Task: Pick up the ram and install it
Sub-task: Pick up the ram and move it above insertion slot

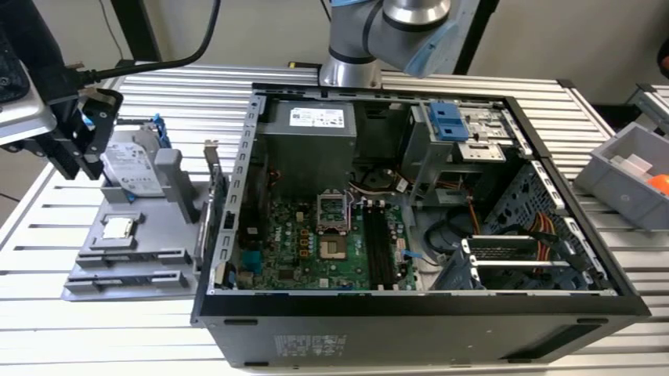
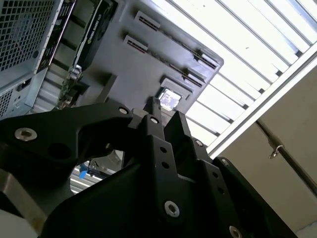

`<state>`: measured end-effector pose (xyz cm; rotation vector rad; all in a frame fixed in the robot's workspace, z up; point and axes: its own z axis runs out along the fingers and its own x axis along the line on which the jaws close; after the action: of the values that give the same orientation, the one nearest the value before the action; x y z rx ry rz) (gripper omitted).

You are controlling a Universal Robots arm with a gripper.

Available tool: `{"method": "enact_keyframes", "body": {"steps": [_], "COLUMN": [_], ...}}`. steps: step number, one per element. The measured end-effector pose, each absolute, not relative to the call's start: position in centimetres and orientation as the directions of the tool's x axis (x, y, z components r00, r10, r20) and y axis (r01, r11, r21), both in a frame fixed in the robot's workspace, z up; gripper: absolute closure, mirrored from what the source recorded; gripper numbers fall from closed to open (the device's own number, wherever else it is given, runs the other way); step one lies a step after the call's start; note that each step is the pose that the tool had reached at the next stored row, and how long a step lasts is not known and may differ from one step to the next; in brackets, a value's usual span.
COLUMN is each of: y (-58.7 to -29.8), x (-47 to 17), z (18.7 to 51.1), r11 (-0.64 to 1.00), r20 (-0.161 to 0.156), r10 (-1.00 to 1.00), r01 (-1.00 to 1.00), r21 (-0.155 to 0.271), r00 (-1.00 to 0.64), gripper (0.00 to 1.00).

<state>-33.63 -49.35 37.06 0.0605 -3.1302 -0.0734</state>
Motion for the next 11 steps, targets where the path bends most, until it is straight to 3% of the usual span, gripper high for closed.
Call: {"method": "enact_keyframes", "body": {"steps": [11], "y": [-49.35], "x": [-33.63], "z": [37.06], "r11": [0.998], "r20": [0.009], "r10": [-0.039], "r01": [-0.038], "r21": [0.051], "r00": [-0.999], "gripper": [0.00]}}
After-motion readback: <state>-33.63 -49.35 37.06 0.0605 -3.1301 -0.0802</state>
